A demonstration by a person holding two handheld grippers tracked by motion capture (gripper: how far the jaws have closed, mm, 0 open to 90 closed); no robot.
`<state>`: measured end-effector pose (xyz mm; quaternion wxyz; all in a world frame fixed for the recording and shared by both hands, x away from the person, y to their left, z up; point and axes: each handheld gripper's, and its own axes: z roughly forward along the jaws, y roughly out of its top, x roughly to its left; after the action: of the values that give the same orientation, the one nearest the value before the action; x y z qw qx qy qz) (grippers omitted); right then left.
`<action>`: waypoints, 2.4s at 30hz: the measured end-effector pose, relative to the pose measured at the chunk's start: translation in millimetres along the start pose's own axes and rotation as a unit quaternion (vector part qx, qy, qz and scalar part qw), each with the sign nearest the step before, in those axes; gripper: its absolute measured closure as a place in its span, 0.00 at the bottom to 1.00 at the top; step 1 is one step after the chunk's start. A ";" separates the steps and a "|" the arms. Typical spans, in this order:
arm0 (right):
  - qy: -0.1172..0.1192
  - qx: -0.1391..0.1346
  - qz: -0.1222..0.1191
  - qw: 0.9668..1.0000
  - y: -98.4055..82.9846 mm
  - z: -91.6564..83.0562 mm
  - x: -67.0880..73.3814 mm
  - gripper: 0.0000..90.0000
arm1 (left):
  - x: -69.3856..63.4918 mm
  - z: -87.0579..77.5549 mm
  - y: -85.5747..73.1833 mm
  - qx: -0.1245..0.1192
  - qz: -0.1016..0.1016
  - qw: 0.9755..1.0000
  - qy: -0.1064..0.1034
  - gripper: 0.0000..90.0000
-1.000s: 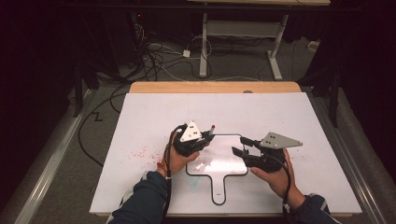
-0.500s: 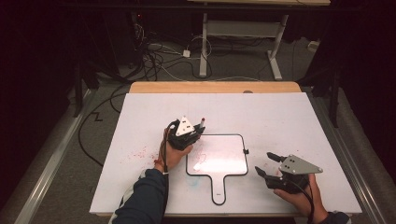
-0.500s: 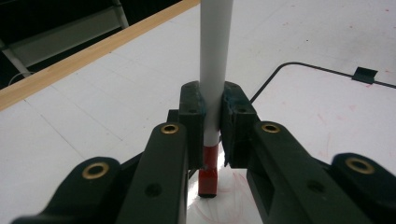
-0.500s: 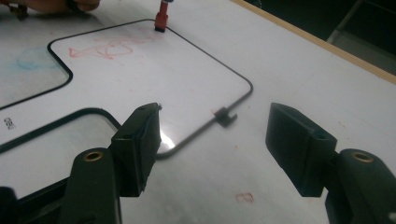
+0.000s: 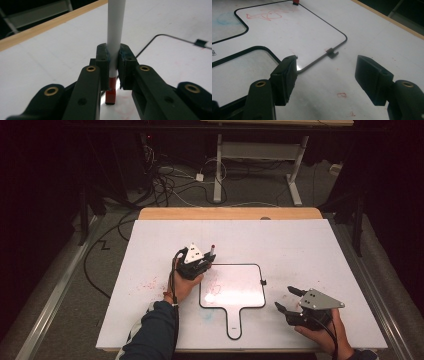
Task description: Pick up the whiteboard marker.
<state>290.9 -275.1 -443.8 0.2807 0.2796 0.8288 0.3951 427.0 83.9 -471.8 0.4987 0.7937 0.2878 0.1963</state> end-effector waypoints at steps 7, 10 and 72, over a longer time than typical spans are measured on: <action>0.004 -0.001 -0.005 1.000 1.4 1.0 2.0 0.37 | -22.0 7.3 7.0 0.007 0.042 0.999 -0.026 0.88; -0.001 -0.004 -0.004 1.000 1.7 0.0 1.4 0.36 | -18.5 6.2 6.5 0.010 0.049 0.999 -0.009 0.88; 0.074 -0.092 0.006 0.993 100.4 62.5 40.8 0.88 | -82.3 -38.5 17.1 0.006 0.120 0.984 -0.129 0.87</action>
<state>330.1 -162.6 -405.4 0.2403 0.2275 0.8061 0.4907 346.1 50.6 -441.9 0.4996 0.8442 0.1253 0.1485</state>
